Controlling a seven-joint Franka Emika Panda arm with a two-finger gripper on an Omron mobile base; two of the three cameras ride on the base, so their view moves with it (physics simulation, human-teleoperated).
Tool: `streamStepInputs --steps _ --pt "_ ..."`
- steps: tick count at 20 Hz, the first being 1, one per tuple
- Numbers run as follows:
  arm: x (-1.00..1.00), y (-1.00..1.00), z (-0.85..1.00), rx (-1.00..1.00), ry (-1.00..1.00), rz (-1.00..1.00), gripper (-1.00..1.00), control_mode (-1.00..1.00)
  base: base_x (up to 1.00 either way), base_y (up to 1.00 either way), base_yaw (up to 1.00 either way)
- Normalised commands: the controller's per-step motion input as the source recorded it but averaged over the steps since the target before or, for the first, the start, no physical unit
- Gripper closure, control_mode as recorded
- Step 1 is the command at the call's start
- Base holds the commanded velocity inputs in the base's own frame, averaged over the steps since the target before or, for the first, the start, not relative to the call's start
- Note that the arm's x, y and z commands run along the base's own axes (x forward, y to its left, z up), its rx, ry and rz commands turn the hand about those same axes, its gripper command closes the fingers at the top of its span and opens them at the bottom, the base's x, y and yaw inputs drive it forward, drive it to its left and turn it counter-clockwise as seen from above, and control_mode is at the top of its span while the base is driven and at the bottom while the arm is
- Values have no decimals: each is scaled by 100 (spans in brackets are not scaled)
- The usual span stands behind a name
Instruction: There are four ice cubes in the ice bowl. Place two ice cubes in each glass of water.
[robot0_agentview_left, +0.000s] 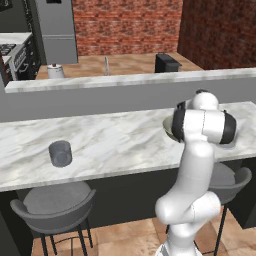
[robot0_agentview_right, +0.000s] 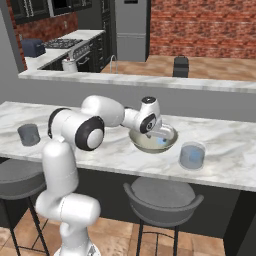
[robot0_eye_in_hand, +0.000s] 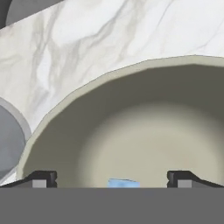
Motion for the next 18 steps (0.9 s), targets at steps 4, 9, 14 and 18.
streamStepInputs --steps 4,9,14,18 --pt "36 0 -23 0 0 0 -100 -100 0 0 0" --pt "41 0 -17 0 1 0 -100 -100 0 0 0" --pt "32 0 -16 0 0 0 -100 -100 0 0 0" --pt "26 -1 -20 0 0 0 -100 -100 0 0 0"
